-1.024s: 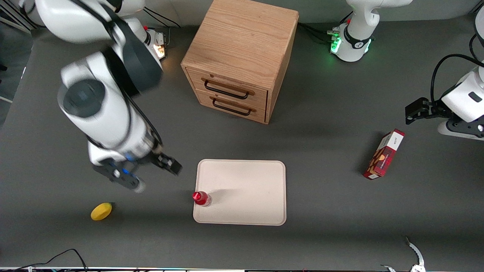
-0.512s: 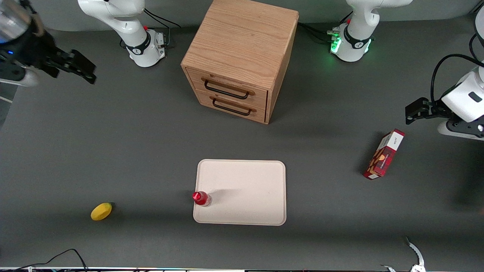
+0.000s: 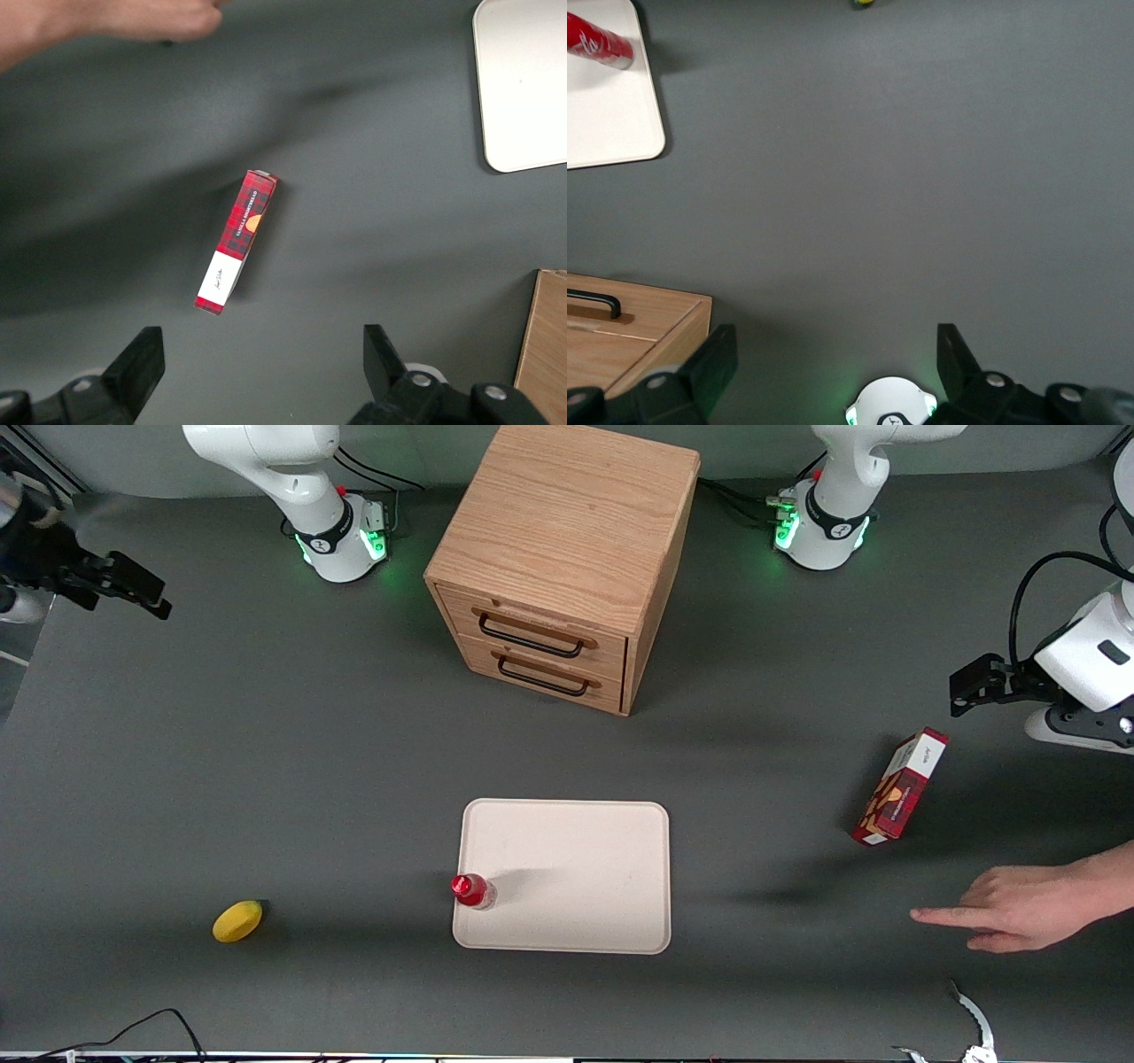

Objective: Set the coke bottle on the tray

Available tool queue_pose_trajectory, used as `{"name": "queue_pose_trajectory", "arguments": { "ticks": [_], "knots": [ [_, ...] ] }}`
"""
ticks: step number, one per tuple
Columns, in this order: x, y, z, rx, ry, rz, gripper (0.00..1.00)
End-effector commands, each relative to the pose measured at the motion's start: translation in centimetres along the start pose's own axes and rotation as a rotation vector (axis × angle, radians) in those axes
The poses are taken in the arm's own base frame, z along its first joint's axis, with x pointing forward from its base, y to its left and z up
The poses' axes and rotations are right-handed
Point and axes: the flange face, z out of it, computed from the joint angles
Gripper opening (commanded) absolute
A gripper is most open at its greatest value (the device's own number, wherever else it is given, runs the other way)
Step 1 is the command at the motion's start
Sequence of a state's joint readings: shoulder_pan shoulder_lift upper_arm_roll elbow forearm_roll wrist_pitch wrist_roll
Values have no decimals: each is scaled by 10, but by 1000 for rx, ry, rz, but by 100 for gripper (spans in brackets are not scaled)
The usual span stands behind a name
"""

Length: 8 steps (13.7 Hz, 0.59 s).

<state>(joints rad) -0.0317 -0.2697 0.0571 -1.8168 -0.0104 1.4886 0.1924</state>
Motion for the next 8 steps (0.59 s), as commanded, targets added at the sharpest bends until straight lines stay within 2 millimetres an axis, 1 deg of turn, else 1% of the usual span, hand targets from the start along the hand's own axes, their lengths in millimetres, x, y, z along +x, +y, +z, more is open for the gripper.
{"name": "queue_pose_trajectory", "arguments": {
  "ticks": [1, 4, 5, 8],
  "knots": [
    [-13, -4, 3, 24, 18, -26, 100],
    [-4, -8, -5, 36, 25, -14, 100],
    [-3, -9, -6, 63, 21, -15, 100],
    [1, -11, -9, 69, 27, -15, 100]
  ]
}}
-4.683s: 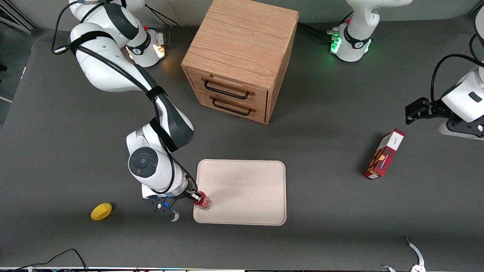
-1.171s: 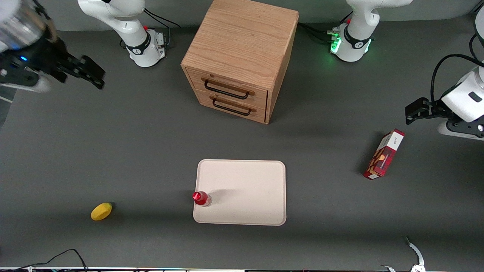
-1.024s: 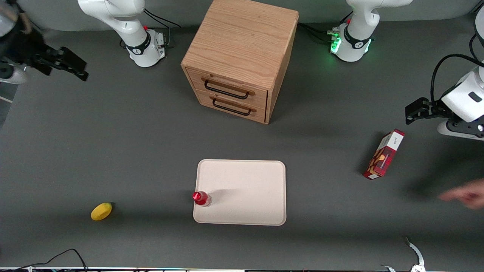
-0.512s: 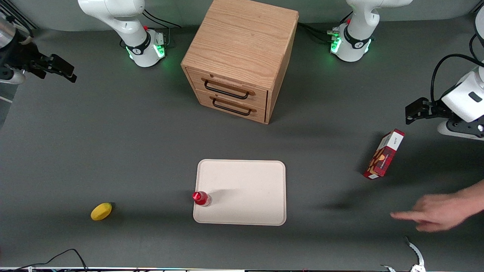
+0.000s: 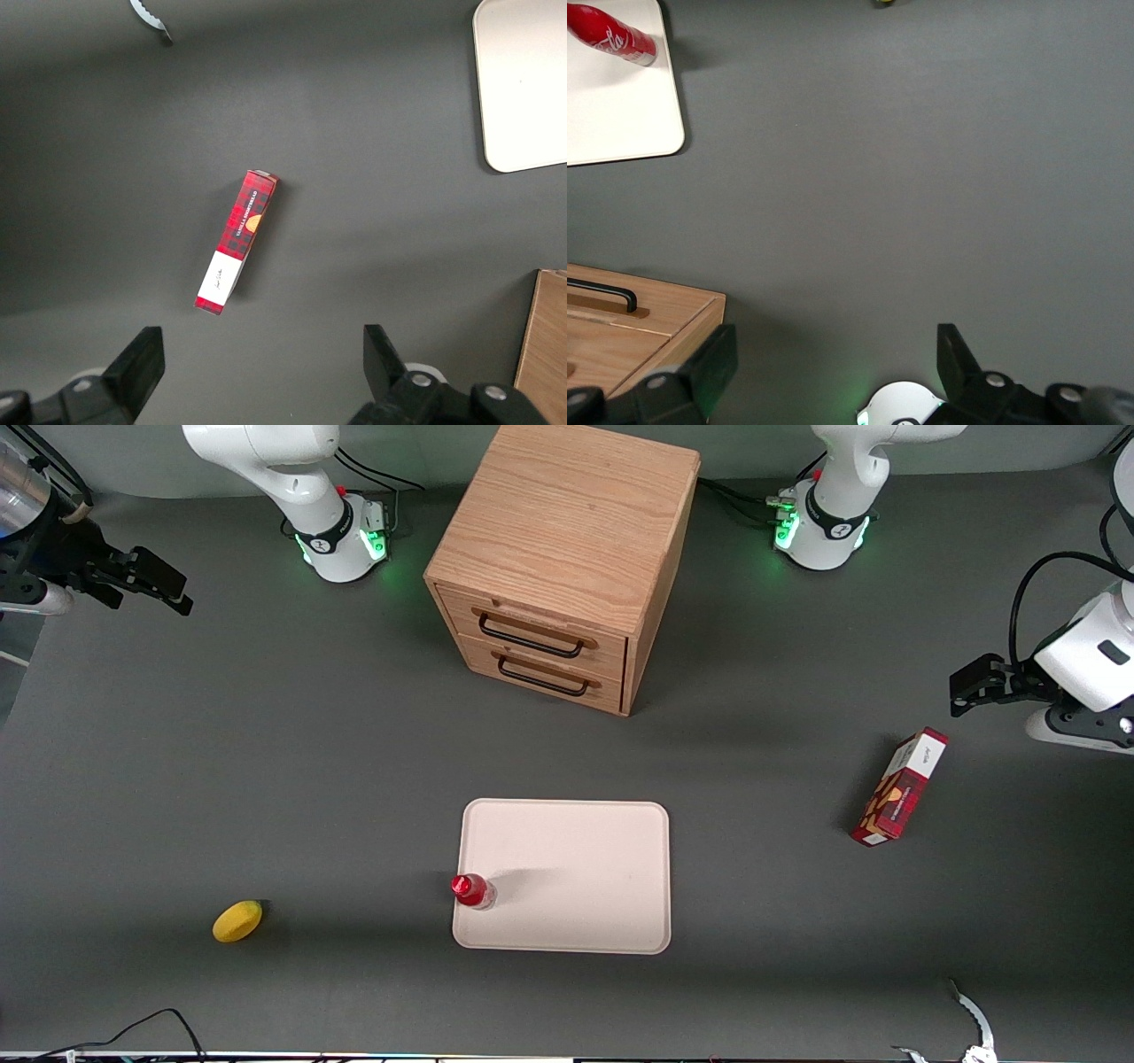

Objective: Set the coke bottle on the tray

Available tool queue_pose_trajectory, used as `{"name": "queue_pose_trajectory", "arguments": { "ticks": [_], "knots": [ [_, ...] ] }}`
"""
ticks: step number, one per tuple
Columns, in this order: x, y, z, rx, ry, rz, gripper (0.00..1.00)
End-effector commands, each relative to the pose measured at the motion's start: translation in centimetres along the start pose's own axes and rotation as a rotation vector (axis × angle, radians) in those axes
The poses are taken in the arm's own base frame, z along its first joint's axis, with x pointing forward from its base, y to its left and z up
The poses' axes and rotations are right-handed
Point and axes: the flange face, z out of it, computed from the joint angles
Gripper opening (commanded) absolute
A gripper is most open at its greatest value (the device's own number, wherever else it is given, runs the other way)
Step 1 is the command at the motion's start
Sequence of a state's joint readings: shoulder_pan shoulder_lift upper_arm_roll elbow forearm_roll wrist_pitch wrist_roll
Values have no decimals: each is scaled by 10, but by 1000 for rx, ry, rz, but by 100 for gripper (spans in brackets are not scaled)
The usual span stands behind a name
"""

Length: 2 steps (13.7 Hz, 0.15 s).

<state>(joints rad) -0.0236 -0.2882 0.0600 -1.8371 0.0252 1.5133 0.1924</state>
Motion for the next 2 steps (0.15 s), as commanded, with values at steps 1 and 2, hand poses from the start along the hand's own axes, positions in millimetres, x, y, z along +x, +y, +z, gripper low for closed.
{"name": "queue_pose_trajectory", "arguments": {
  "ticks": [1, 2],
  "knots": [
    [9, -3, -8, 33, 11, -2, 100],
    [8, -3, -9, 33, 11, -2, 100]
  ]
}}
